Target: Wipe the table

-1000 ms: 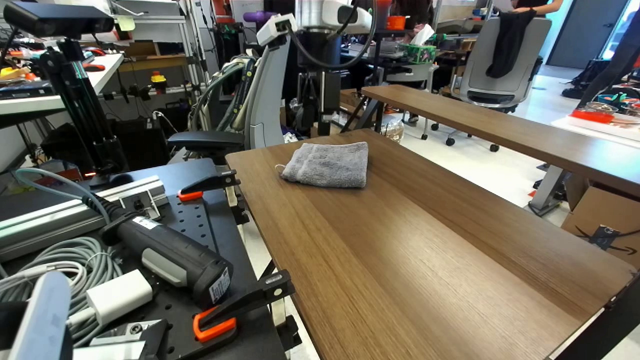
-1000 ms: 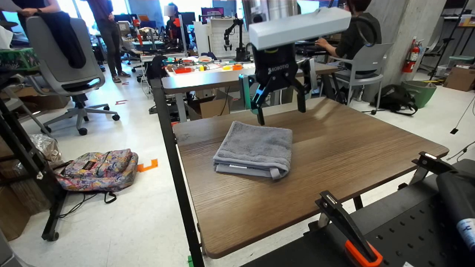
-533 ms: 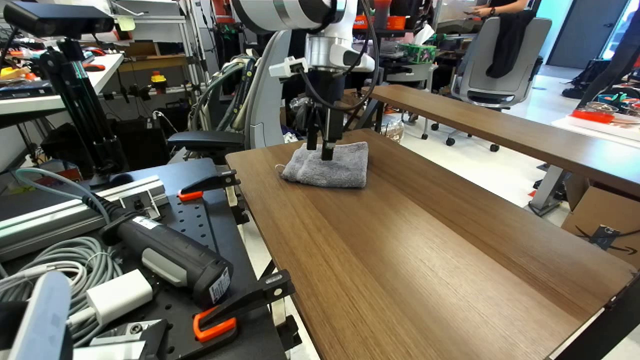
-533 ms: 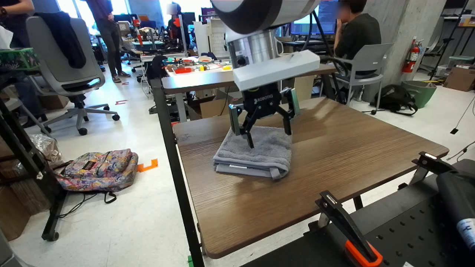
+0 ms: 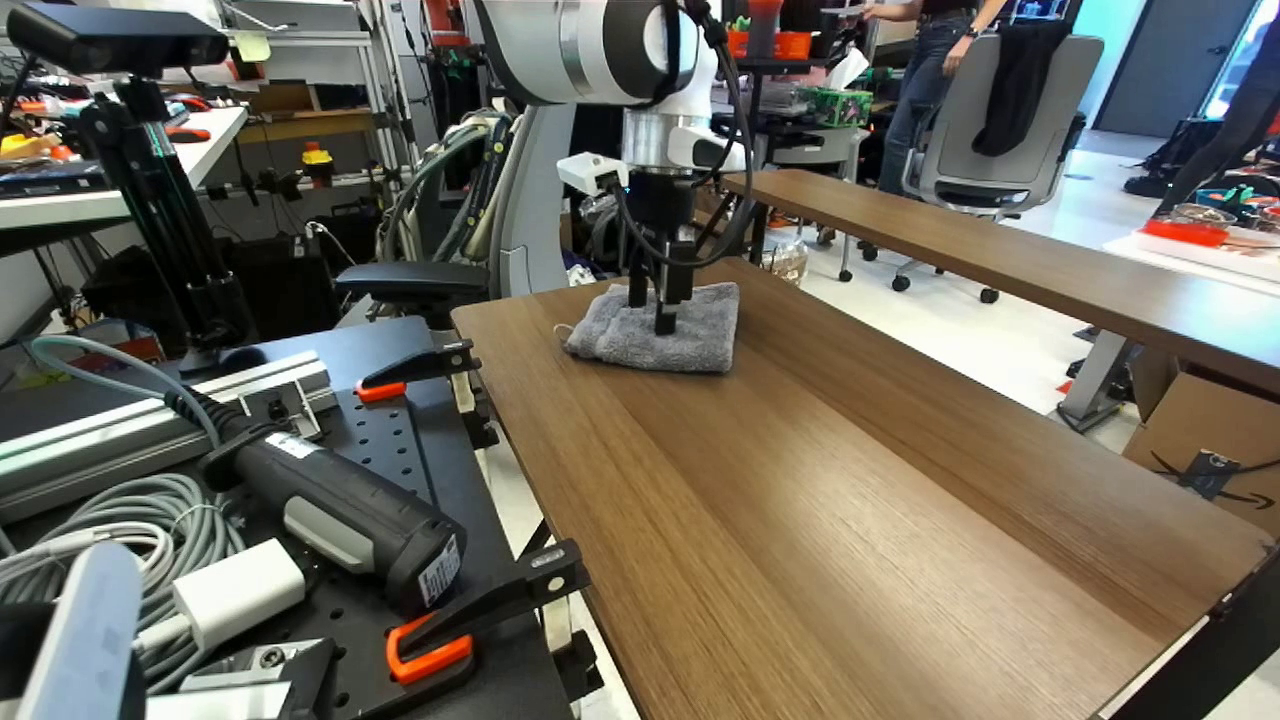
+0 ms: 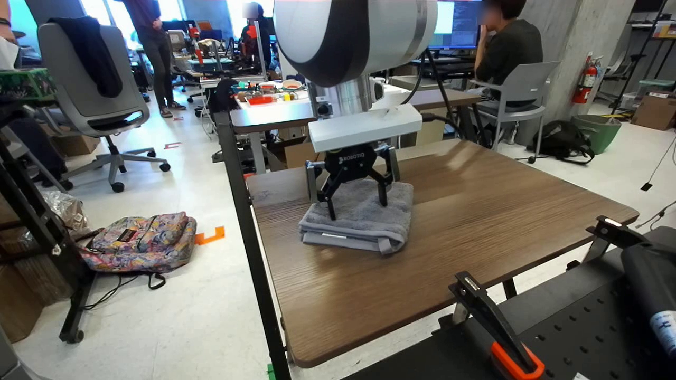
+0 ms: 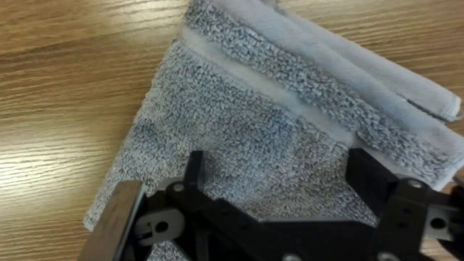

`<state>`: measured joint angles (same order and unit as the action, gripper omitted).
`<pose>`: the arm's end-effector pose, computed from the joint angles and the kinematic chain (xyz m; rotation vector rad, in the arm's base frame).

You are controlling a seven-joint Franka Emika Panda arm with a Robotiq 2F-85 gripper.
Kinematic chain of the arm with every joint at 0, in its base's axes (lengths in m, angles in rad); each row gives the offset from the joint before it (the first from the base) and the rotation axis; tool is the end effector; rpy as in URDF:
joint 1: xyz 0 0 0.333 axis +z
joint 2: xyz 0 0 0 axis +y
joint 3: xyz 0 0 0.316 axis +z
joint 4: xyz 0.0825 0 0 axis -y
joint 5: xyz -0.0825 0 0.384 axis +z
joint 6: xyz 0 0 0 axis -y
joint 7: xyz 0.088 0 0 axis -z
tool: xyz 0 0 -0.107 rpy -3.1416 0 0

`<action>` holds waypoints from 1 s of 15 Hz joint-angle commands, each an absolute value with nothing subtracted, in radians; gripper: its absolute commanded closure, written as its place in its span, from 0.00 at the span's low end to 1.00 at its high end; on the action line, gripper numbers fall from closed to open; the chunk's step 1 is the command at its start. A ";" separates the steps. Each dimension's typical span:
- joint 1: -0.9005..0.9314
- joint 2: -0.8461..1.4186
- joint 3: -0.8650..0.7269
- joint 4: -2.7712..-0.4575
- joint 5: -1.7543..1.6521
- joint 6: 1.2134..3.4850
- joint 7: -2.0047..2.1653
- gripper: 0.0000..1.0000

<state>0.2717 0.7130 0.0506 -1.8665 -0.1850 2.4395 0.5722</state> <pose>0.5845 0.1943 0.1194 3.0067 -0.1660 -0.1368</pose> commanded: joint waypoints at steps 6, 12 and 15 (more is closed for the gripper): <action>0.272 0.757 -0.013 -1.845 -0.119 2.479 0.538 0.00; 0.221 0.740 -0.075 -1.884 -0.101 2.475 0.499 0.00; 0.174 0.728 -0.112 -1.908 -0.100 2.473 0.474 0.00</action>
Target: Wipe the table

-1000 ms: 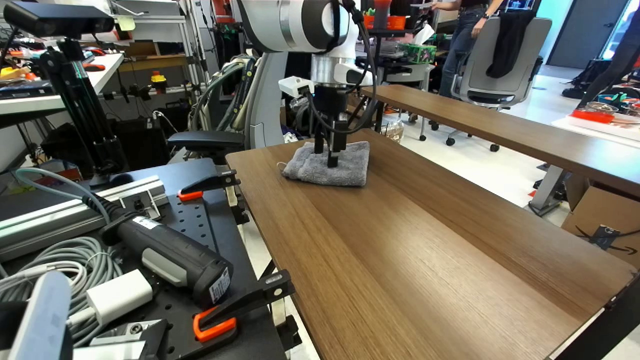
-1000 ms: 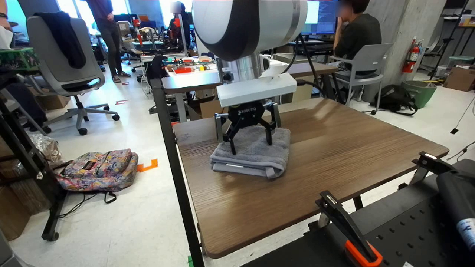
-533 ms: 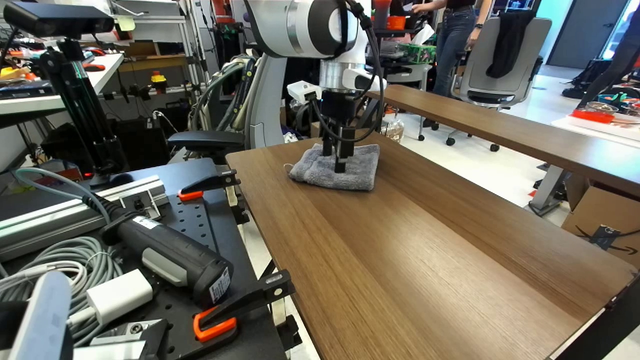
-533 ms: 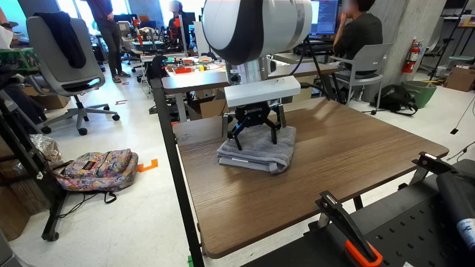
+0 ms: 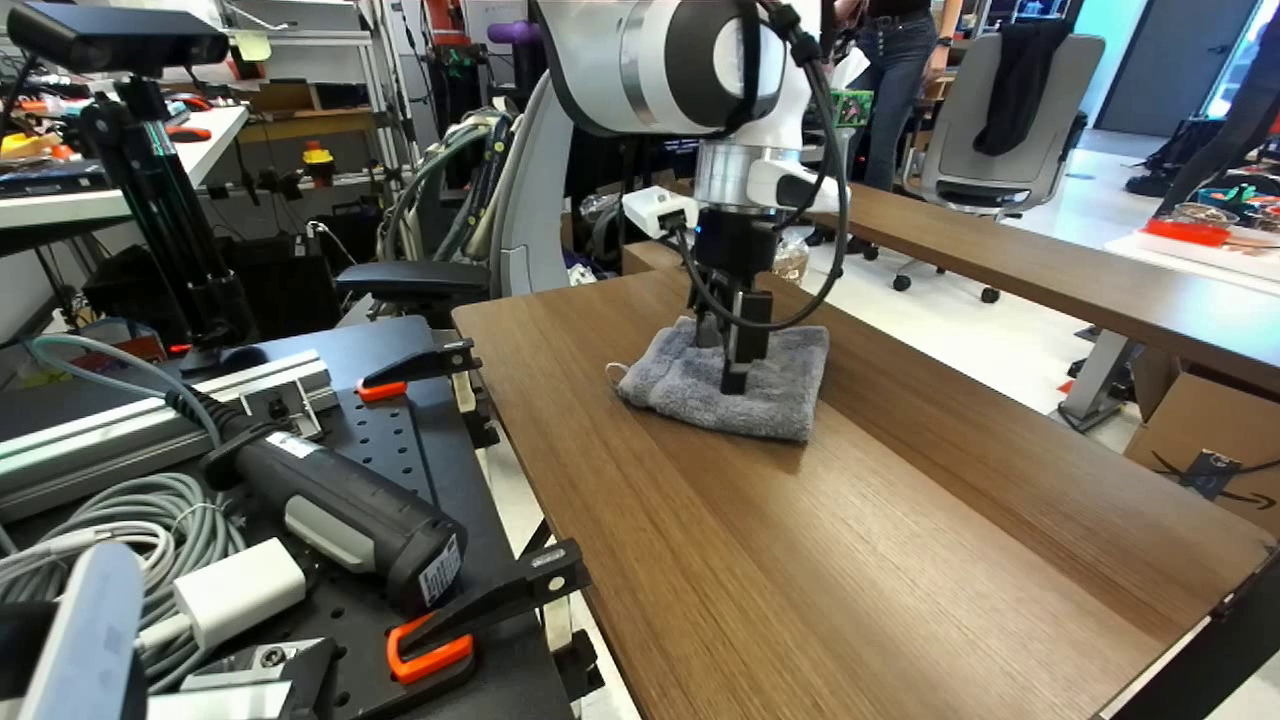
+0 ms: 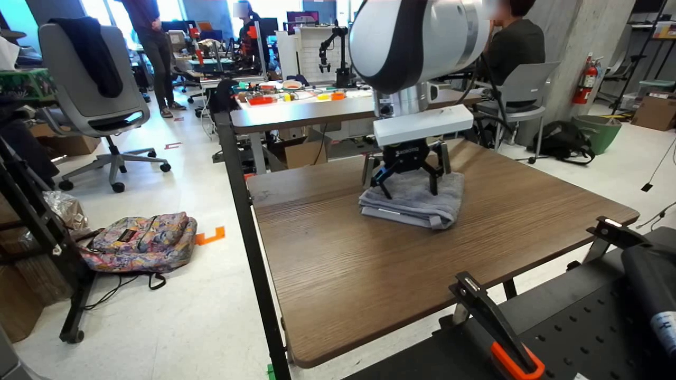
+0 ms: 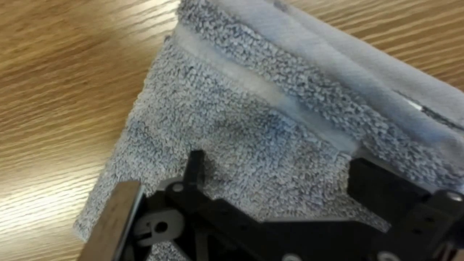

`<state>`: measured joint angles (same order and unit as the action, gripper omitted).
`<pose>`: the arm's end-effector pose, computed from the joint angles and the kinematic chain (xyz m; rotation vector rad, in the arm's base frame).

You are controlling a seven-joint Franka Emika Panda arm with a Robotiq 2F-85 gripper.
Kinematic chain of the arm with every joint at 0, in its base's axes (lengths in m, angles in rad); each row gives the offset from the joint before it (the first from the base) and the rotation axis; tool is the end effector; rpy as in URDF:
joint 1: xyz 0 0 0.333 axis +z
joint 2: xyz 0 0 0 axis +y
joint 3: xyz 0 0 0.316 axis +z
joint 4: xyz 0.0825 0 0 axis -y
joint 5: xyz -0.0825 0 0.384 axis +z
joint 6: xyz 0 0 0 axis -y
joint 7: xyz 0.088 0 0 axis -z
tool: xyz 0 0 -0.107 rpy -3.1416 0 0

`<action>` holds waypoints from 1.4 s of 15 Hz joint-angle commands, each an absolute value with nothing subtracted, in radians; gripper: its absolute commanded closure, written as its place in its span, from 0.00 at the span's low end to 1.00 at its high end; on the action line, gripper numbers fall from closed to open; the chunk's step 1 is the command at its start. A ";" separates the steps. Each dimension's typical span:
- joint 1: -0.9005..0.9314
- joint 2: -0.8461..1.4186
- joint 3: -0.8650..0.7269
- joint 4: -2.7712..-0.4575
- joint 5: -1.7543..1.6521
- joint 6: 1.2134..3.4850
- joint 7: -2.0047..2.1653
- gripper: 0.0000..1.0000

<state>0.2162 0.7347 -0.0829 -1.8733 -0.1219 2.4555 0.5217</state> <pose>0.6052 0.0816 0.1058 2.9414 -0.4010 -0.1535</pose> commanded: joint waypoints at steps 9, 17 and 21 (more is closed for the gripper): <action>0.028 0.675 -0.223 -1.982 -0.116 2.461 0.371 0.00; 0.029 0.558 -0.250 -2.011 -0.139 2.455 0.384 0.00; 0.071 0.355 -0.249 -2.111 -0.215 2.475 0.378 0.00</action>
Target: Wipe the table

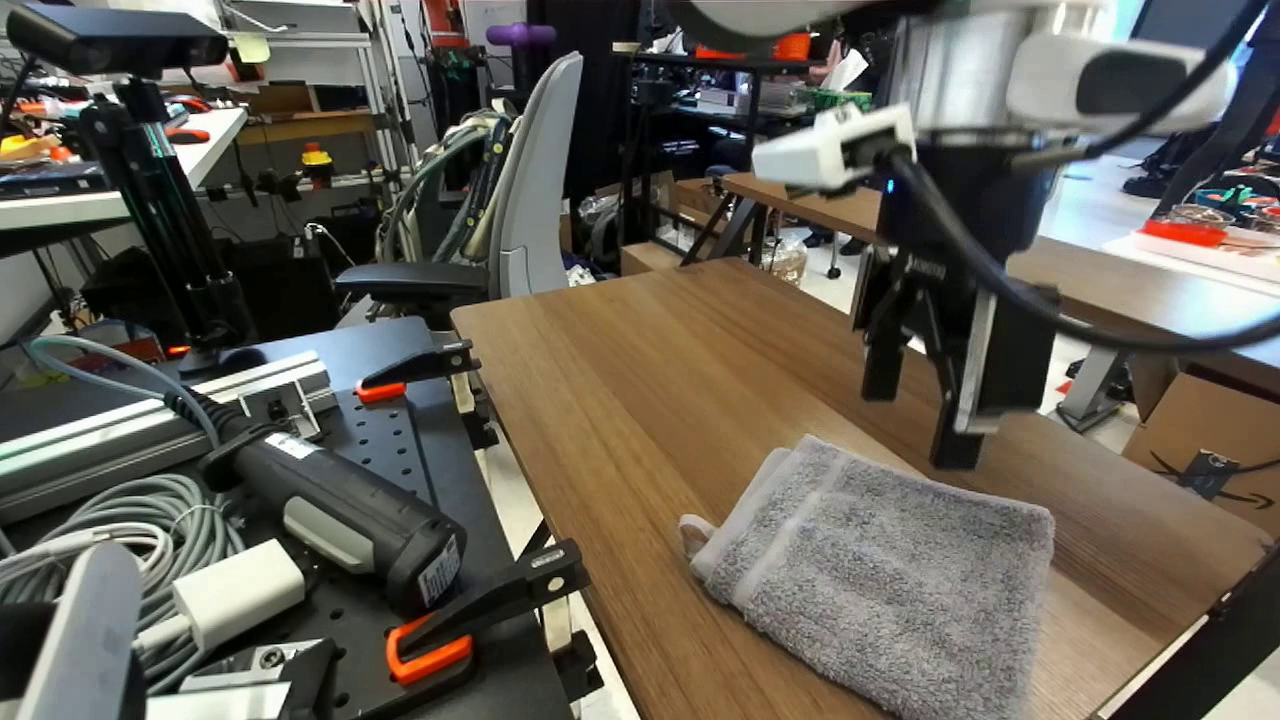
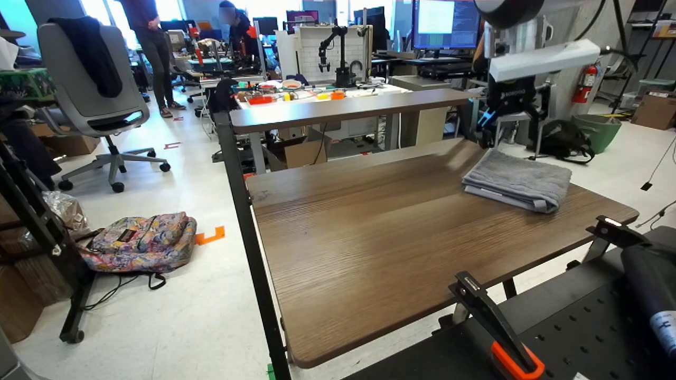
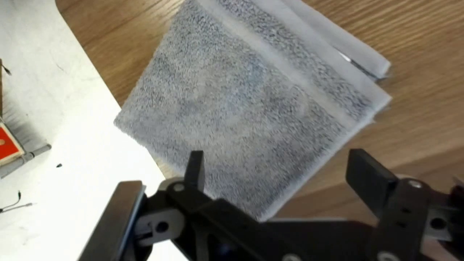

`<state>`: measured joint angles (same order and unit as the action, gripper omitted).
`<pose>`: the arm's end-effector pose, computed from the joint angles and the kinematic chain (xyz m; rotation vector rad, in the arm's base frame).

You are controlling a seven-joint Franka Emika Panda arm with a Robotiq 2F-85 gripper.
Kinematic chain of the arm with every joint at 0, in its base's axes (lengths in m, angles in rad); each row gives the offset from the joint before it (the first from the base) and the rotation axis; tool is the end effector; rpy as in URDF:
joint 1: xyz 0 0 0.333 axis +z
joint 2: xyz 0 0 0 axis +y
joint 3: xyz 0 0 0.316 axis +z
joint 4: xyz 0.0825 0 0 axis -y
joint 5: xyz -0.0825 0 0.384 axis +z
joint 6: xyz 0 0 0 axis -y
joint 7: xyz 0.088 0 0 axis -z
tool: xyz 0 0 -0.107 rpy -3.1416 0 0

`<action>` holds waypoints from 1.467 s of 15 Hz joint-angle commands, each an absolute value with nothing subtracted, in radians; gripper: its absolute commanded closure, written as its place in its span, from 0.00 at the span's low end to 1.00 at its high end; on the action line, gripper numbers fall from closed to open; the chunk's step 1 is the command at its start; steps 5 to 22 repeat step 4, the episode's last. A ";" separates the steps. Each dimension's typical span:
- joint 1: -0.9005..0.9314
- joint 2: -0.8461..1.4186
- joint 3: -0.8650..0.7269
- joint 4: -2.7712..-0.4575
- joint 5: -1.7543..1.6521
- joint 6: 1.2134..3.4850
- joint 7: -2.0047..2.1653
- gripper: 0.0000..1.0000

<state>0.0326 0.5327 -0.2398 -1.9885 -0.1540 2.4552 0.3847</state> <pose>0.5923 -0.1217 0.1949 2.8503 -0.6385 -0.0554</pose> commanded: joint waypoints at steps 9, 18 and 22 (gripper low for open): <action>0.048 0.377 -0.218 -2.059 -0.232 2.447 0.390 0.00; 0.048 0.377 -0.218 -2.059 -0.232 2.447 0.390 0.00; 0.048 0.377 -0.218 -2.059 -0.232 2.447 0.390 0.00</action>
